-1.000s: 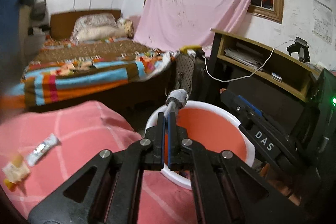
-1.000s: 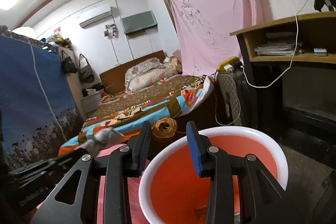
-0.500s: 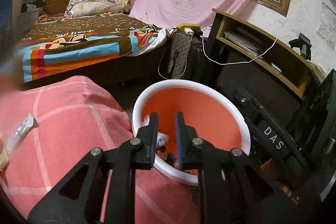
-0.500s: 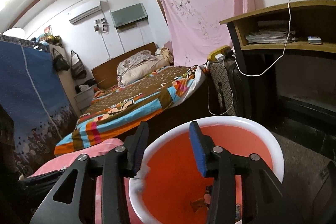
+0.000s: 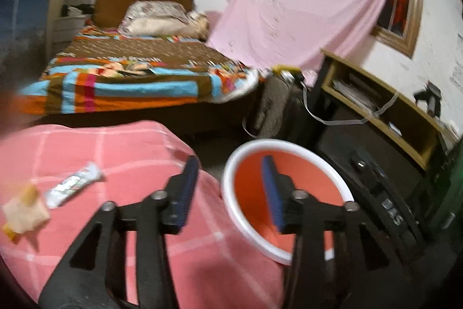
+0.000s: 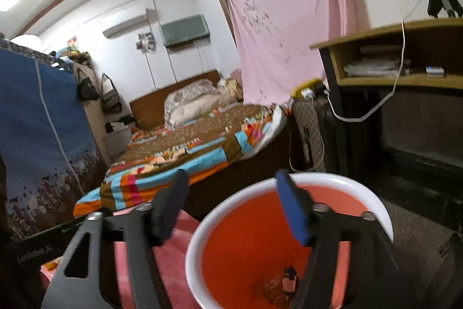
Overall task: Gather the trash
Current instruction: 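Move both open tools back over the table toward the yellow caps and sachet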
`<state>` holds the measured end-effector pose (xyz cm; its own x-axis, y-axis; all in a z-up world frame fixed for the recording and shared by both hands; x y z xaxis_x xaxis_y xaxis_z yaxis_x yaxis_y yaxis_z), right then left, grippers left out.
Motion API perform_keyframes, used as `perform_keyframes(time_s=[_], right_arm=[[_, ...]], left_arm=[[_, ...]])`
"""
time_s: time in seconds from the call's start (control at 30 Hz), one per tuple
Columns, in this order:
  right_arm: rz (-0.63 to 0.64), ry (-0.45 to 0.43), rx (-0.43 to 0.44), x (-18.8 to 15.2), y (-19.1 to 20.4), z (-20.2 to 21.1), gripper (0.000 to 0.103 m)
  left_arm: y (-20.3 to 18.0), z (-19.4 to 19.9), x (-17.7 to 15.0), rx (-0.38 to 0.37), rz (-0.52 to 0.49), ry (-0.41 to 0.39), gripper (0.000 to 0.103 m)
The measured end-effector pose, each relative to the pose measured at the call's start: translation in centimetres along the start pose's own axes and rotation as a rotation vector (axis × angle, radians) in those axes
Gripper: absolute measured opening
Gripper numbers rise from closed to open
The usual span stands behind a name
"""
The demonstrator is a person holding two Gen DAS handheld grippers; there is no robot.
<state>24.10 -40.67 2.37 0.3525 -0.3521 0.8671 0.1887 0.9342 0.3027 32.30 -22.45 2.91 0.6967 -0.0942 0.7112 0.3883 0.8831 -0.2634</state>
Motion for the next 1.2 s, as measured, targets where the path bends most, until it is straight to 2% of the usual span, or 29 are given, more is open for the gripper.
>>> perform_keyframes(time_s=[0.03, 0.1, 0.13, 0.2, 0.27, 0.47, 0.73, 0.87, 1.03, 1.2], right_arm=[[0.006, -0.014, 0.002, 0.0, 0.3, 0.3, 0.077], [0.026, -0.049, 0.014, 0.2, 1.3, 0.8, 0.082], [0.036, -0.065, 0.023, 0.2, 1.8, 1.0, 0.083], [0.051, -0.095, 0.045, 0.2, 2.8, 1.4, 0.093], [0.069, -0.114, 0.074, 0.2, 3.8, 1.6, 0.103], [0.153, -0.162, 0.2, -0.2, 8.0, 3.0, 0.103], [0.275, -0.202, 0.316, -1.5, 13.5, 4.4, 0.103], [0.34, -0.218, 0.329, -2.2, 15.9, 4.8, 0.103], [0.366, -0.25, 0.35, -2.5, 17.5, 5.2, 0.103], [0.414, -0.19, 0.333, -2.9, 19.1, 3.1, 0.103]], left_arm=[[0.6, 0.6, 0.1, 0.018, 0.014, -0.021, 0.042], [2.0, 1.9, 0.2, 0.06, 0.043, -0.069, 0.06], [2.8, 2.8, 0.1, 0.088, 0.057, -0.103, 0.064], [4.1, 4.3, -0.2, 0.119, 0.072, -0.161, 0.08], [5.3, 6.0, -0.7, 0.156, 0.089, -0.222, 0.089], [8.6, 10.1, -2.2, 0.246, 0.124, -0.324, 0.089], [12.3, 15.3, -4.0, 0.38, 0.143, -0.429, 0.089], [14.1, 17.3, -5.0, 0.439, 0.143, -0.458, 0.089], [16.2, 19.1, -5.8, 0.468, 0.175, -0.507, 0.089], [17.7, 19.2, -6.1, 0.515, 0.153, -0.495, 0.089]])
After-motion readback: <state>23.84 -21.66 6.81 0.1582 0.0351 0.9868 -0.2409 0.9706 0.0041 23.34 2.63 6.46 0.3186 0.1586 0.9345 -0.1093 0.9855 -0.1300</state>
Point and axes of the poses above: each gripper's, at about its wrist camera, not at the fingertips, and z roughly against the way its jaws point, y to its left, x to its top, the point moved 4 cm from there along -z, roughly the way its jaws point, and after that the axes turned 13 degrees about y, right-handed, at the moved point
